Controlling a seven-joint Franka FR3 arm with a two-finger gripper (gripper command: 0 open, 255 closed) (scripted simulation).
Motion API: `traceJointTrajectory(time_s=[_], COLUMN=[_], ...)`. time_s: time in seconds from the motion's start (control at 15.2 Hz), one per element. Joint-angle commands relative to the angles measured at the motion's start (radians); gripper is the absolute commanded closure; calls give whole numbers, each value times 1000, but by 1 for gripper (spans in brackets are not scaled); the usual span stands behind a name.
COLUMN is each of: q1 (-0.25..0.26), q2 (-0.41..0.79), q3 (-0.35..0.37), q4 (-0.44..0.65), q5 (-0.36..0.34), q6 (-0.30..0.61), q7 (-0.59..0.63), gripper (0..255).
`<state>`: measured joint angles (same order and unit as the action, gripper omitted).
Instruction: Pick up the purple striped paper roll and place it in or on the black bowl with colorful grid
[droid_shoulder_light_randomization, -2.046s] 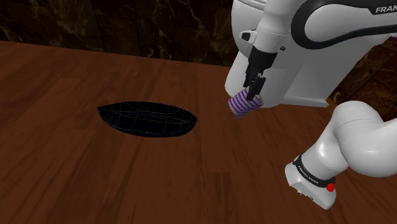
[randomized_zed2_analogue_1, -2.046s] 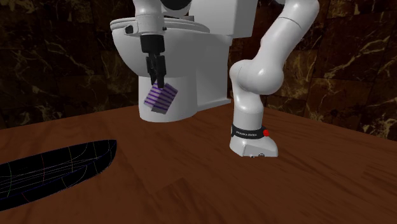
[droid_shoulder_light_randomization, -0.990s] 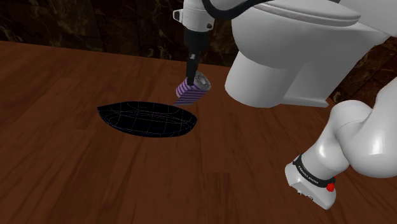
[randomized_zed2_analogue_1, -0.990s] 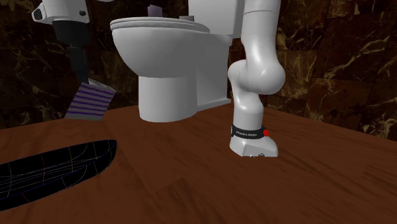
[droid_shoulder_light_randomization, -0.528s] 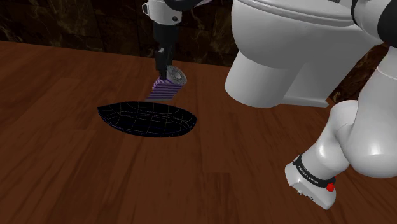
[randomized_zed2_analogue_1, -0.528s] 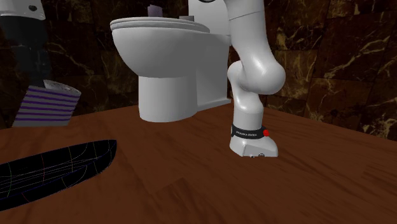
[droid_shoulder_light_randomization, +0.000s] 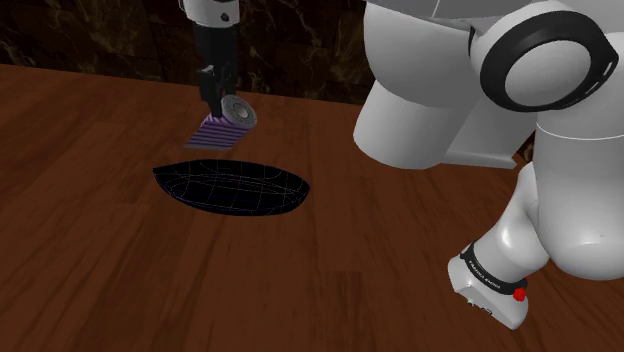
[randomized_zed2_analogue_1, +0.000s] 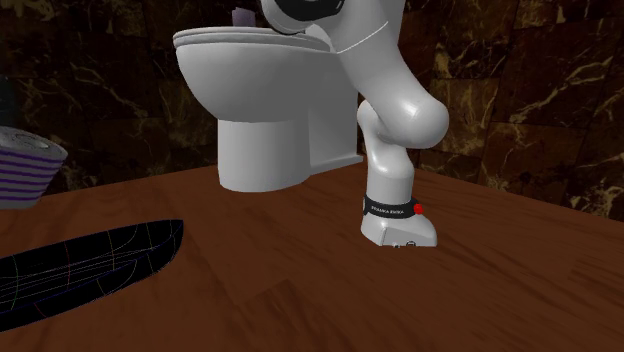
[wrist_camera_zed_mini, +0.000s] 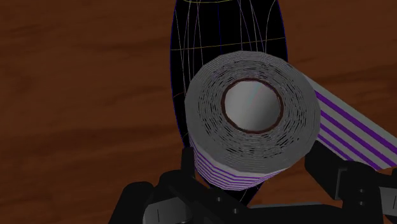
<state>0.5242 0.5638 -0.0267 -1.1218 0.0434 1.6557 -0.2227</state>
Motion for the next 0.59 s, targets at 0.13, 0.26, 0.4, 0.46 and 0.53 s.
traceJointTrajectory(time_s=[0.13, 0.26, 0.4, 0.46, 0.53], q1=[2, 2, 2, 3, 3], q2=[7, 5, 4, 5, 5], q3=[0, 0, 0, 0, 1], q4=[-38, -68, -95, -108, -121], q5=[0, 0, 1, 1, 1], q6=[46, 74, 101, 114, 128], q7=[0, 0, -1, -2, -2], gripper=[255, 255, 255, 255, 255])
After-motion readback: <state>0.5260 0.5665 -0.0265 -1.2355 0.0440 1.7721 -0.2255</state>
